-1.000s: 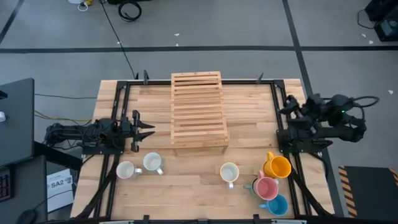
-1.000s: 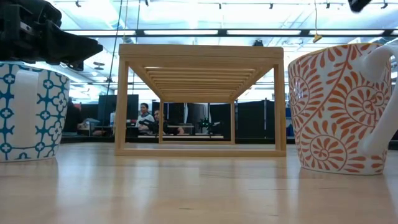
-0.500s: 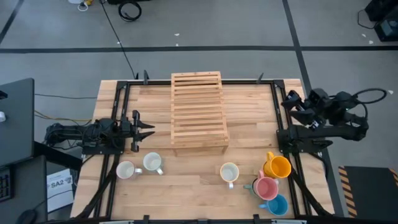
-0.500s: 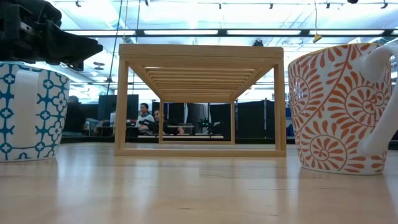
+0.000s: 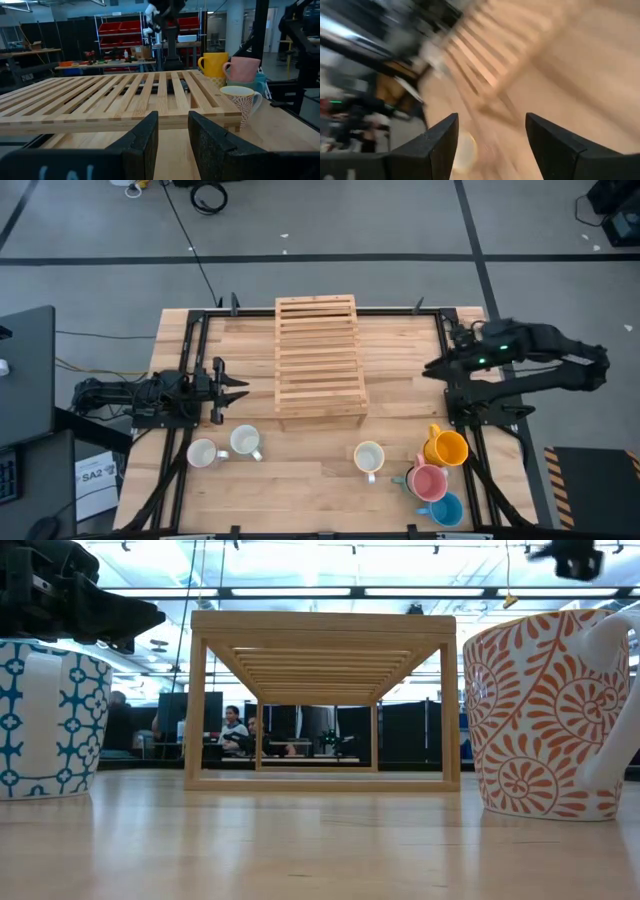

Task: Place coffee mugs
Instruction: Put the top yellow cup on the shelf

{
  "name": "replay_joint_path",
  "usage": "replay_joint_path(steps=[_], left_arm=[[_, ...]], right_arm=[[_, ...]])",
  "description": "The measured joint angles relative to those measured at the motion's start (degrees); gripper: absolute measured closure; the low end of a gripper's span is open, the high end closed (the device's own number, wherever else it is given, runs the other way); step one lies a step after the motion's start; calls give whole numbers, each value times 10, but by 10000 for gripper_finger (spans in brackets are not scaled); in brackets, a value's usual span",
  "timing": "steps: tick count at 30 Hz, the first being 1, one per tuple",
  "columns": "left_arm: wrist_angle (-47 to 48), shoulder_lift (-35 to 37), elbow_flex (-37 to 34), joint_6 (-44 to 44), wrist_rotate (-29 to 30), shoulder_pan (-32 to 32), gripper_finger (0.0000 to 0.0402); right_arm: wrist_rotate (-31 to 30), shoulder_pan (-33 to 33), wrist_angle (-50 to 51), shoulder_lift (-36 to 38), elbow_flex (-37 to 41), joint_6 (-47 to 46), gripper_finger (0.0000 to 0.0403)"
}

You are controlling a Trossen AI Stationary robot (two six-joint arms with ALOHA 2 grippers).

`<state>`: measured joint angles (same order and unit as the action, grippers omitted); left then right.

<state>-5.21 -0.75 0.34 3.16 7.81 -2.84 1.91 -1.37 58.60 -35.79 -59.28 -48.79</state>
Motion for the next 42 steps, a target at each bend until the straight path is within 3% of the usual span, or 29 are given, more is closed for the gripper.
replay_joint_path(steps=[4,11,27,42], left_arm=[[0,0,0,0,0,0,288],[0,0,0,0,0,0,288],[1,0,0,0,0,0,288],[5,0,0,0,0,0,288]], right_arm=[[66,0,81,-59,-15,-71,167],[175,7,119,-149,-15,-111,167],[190,72,175,-275,-15,-103,167],[232,116,212,-306,-15,-124,167]])
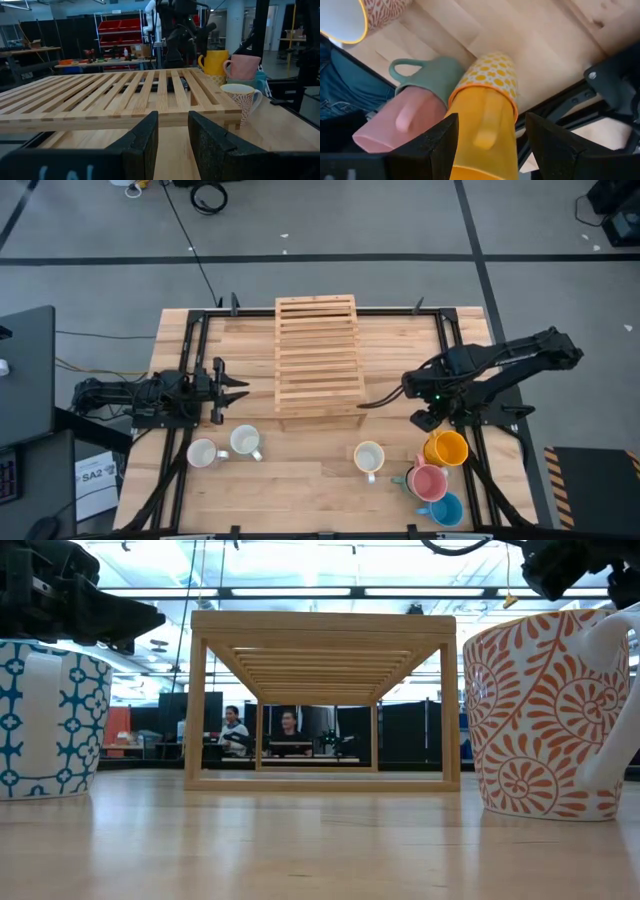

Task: Place coffee mugs
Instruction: Put the top yellow cup on the shelf

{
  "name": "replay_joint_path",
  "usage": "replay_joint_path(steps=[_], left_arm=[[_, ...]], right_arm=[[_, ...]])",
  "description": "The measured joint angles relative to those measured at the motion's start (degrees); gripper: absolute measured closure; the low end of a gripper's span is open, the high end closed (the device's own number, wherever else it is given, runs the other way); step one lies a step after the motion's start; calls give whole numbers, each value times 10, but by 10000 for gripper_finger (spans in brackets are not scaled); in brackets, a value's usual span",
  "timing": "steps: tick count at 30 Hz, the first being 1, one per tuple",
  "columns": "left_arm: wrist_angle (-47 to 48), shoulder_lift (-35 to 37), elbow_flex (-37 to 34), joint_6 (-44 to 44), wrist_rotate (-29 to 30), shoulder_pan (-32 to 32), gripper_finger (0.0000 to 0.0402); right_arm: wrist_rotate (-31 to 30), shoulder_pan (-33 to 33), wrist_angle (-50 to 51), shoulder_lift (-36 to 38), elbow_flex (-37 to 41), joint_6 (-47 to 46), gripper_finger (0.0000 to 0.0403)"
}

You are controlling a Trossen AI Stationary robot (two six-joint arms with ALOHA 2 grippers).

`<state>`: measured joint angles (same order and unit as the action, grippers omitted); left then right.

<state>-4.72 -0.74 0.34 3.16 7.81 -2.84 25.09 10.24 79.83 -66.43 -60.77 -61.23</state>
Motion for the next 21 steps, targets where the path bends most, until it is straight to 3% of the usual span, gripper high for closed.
replay_joint_path(steps=[21], left_arm=[[3,0,0,0,0,0,288]], right_arm=[[-14,53,-3,0,0,-110,177]])
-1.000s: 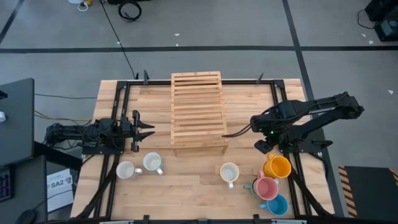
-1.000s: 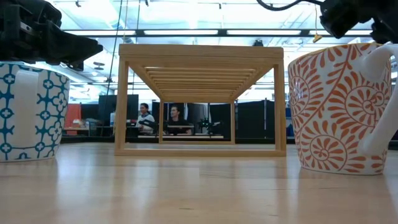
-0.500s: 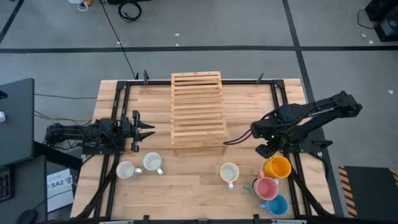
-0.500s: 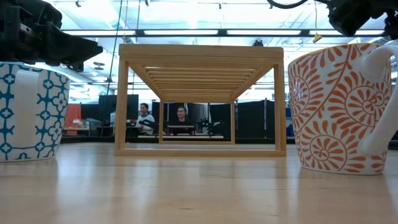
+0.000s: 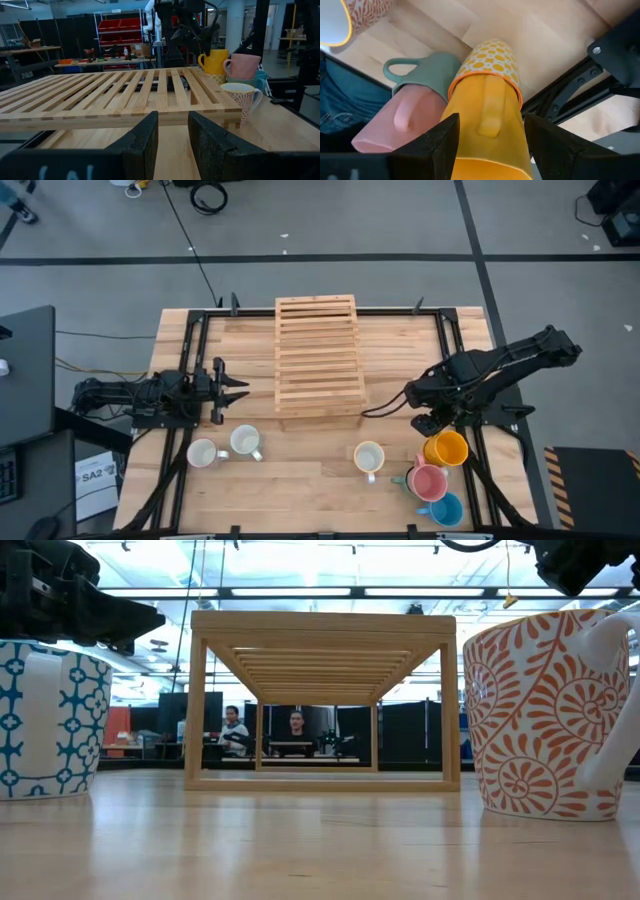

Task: Place coffee mugs
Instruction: Put the top yellow cup on the shelf

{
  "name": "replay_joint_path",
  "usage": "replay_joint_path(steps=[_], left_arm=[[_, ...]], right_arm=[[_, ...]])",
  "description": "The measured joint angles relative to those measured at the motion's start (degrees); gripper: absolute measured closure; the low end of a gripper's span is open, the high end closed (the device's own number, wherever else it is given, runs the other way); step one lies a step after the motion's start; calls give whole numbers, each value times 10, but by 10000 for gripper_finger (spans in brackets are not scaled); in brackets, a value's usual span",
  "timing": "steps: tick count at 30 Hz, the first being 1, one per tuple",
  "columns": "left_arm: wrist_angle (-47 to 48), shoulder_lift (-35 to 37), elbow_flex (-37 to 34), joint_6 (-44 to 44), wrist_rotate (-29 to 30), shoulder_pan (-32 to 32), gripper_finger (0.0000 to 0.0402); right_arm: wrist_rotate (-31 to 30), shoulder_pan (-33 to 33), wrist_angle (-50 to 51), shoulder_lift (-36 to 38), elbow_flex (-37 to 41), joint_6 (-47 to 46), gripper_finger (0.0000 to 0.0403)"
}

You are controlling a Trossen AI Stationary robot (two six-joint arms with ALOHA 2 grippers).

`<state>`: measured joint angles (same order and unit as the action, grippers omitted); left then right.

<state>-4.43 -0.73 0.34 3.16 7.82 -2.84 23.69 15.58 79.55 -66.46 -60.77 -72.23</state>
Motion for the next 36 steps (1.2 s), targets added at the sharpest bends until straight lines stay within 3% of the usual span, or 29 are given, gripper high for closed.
replay_joint_path(steps=[11,36], left_arm=[[0,0,0,0,0,0,288],[0,0,0,0,0,0,288]], right_arm=[[-45,12,-11,0,0,-2,199],[-45,15,-29,-38,12,29,199]])
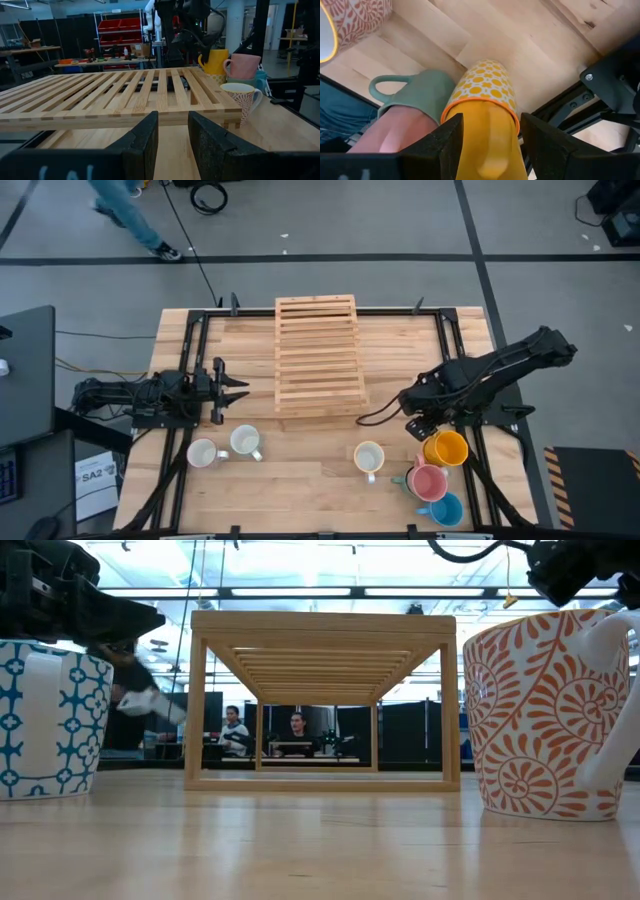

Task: Place coffee mugs
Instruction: Put the top yellow cup on the shelf

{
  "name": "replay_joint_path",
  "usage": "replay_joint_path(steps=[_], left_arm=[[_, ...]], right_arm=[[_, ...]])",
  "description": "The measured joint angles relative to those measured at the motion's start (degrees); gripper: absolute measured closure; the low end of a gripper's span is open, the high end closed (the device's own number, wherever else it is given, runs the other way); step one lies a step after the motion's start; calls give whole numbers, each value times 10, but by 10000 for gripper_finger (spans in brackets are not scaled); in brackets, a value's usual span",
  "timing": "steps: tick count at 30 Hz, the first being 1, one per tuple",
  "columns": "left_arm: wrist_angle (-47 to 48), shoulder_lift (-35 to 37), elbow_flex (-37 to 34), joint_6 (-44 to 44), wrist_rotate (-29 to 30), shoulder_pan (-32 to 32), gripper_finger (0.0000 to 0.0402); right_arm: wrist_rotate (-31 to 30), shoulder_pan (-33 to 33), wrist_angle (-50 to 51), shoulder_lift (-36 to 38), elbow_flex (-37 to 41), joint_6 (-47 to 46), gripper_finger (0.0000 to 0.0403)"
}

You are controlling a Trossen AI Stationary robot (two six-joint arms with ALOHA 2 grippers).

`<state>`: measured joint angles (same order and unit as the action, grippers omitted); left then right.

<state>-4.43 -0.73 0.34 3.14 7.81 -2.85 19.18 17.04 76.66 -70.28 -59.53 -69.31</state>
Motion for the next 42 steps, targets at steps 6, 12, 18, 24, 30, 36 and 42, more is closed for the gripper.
replay_joint_path(steps=[6,12,18,24,30,36,42], left_arm=[[0,0,0,0,0,0,288],[0,0,0,0,0,0,288],[0,0,0,0,0,0,288],[0,0,0,0,0,0,288],[0,0,0,0,0,0,288],[0,0,0,0,0,0,288],[0,0,0,0,0,0,288]], right_arm=[[4,1,0,-13,0,5,200],[11,1,0,-18,0,5,217],[19,1,0,-18,0,5,255],[19,1,1,-18,0,5,291],[20,1,0,-18,0,4,328],[22,1,0,-18,0,5,348],[30,0,0,-18,0,4,338]])
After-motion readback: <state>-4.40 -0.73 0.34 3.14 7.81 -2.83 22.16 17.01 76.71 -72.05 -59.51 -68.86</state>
